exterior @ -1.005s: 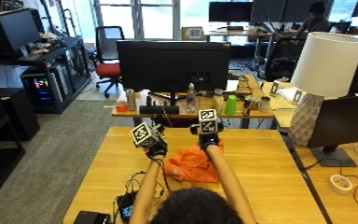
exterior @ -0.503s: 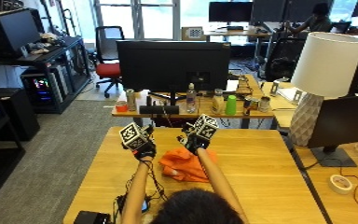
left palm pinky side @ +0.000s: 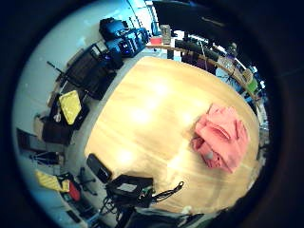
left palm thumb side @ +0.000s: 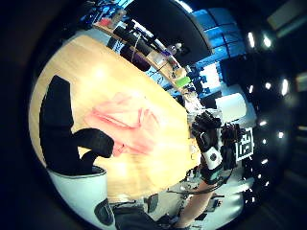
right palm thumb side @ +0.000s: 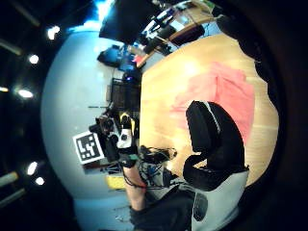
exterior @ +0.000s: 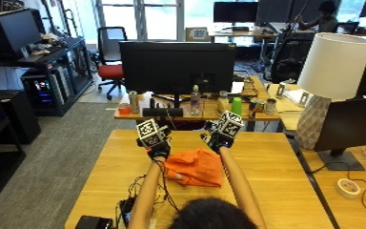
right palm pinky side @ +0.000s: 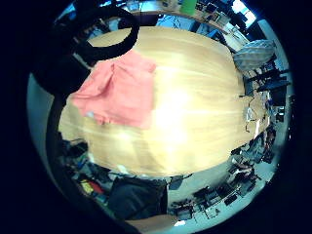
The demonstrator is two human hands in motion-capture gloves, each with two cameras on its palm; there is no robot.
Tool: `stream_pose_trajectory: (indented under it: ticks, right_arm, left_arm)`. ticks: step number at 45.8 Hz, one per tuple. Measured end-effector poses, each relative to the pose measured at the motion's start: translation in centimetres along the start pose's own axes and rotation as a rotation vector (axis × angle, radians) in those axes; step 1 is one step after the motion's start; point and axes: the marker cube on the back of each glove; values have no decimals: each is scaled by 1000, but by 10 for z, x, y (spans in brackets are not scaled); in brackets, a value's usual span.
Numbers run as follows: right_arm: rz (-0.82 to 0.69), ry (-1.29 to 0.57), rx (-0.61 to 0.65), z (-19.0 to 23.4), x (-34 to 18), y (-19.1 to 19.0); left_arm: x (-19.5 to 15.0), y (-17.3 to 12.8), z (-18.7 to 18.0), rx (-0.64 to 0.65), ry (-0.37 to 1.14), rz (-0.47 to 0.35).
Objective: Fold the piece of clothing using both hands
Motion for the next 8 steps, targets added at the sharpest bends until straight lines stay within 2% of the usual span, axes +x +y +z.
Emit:
stream_pose_trajectory:
  ticks: [8]
  right_arm:
    - [48, 53, 27, -3, 21, -3]
  left_arm:
    - [14, -6, 14, -28, 6, 31]
